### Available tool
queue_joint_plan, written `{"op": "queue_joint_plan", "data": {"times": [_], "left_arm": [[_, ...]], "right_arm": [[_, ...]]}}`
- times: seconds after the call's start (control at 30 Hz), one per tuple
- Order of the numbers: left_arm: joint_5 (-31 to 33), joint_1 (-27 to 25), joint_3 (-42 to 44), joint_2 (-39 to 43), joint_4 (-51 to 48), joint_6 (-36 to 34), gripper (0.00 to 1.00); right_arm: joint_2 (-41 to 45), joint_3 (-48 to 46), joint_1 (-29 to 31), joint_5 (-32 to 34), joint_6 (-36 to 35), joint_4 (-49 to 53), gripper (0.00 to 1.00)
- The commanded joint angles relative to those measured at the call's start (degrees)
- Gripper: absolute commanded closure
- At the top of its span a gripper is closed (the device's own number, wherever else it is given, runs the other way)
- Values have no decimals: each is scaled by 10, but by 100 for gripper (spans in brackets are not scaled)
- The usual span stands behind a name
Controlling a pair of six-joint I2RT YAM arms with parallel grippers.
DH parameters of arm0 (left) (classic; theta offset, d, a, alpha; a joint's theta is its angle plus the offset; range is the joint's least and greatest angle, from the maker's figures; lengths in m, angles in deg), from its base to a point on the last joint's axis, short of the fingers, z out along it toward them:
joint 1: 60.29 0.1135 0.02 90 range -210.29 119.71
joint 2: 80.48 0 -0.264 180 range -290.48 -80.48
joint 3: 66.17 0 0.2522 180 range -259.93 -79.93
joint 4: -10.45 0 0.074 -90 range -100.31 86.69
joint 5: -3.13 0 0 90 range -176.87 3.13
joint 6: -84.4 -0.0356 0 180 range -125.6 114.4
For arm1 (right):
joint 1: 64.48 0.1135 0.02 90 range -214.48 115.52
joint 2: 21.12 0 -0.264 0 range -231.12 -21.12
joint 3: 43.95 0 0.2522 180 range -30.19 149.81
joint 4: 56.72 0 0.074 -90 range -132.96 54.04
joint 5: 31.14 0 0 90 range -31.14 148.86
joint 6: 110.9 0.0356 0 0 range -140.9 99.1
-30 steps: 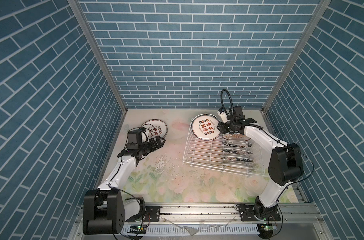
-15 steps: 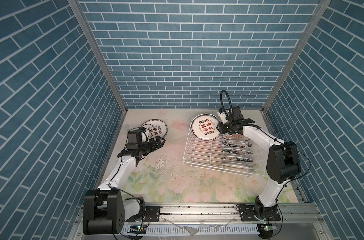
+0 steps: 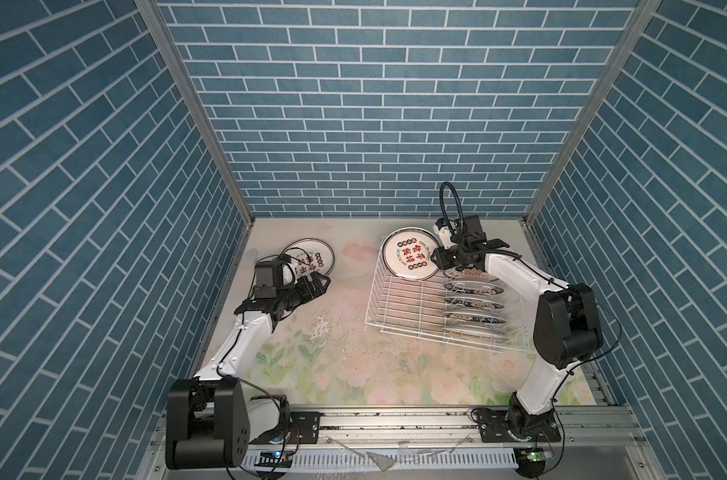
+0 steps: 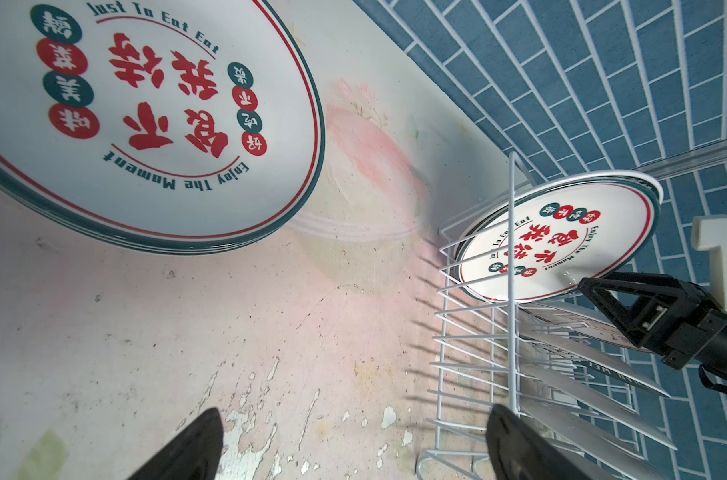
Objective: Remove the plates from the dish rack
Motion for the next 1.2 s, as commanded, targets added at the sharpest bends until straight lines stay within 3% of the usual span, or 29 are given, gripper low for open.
{"op": "queue_joint_plan", "data": {"times": [0.0,0.67,1.17], "left_arm": [[2,-3,9,2,2,-9,1],[2,-3,7,1,0,-11,1],[1,-3,6,-4,1,-12,1]], "right_arm": [[26,-16,3,-25,19,-3,60],[3,16,5,-90,-28,1,76],[-7,9,15,-109,-97,-41,76]]}}
